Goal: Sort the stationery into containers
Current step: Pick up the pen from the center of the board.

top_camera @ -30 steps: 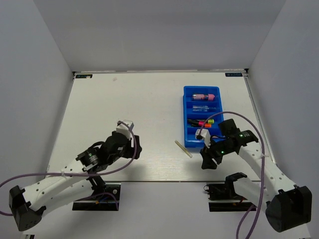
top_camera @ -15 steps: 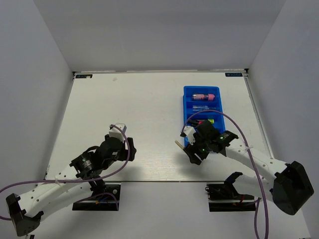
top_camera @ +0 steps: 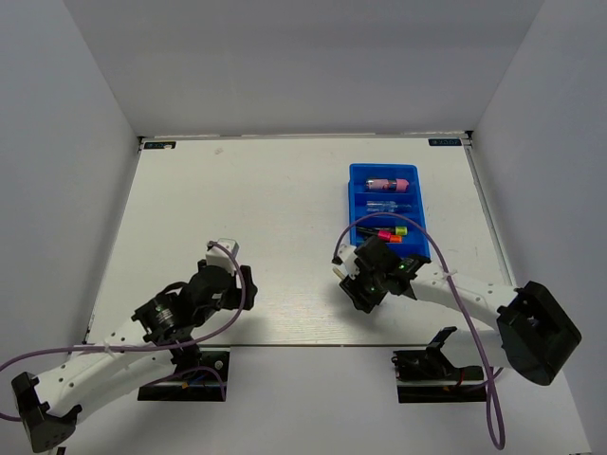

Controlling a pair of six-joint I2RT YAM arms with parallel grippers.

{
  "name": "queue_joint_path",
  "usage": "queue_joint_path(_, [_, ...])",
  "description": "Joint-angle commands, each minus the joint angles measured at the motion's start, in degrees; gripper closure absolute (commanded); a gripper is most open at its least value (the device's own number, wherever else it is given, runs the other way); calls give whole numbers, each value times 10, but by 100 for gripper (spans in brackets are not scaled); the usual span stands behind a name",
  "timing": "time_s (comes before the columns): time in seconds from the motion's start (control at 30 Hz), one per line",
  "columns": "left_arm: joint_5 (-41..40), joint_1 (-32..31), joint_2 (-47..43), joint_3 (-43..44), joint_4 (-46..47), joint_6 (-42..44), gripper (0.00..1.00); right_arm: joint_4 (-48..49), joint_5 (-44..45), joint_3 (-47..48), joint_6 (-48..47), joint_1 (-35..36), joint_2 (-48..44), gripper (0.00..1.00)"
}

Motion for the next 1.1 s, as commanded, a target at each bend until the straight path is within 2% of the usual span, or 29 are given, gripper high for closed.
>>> queue_joint_path(0.0, [-14,-2,-13,-8,3,-2,16,51,26,-6,10,9,3,46])
queue_joint_path(0.17, [-14,-3,-23,-9,-5,-2,16,74,42,-6,27,23,37,55])
queue_joint_path(0.37, [-18,-2,-47,-13,-21,-1,16,76,48,3,30,37,71,58])
queue_joint_path(0.5, [-16,-2,-58,-17,-16,-2,15,76,74,4,27,44,81,66])
queue_joint_path(0.53, [-15,-1,-59,-18,-14,-2,15,72,76,5,27,50,85,69])
queue_joint_path(0.57, [-16,-2,-59,-19,-15,-1,15,71,75,6,24,51,88,78])
queue_joint_path(0.7, [-13,-1,-63,-20,-14,0,15,61,79,11,16,58,91,100])
queue_joint_path(0.83, [-10,-2,-68,-21,-15,0,15,48,30,22,0,71,81,100])
queue_joint_path(1.0, [-6,-2,-72,-21,-17,2,15,28,-76,39,-51,77,9,100])
queue_joint_path(1.07, [-4,-3,-72,-21,-17,3,15,8,-90,60,-69,75,-21,100])
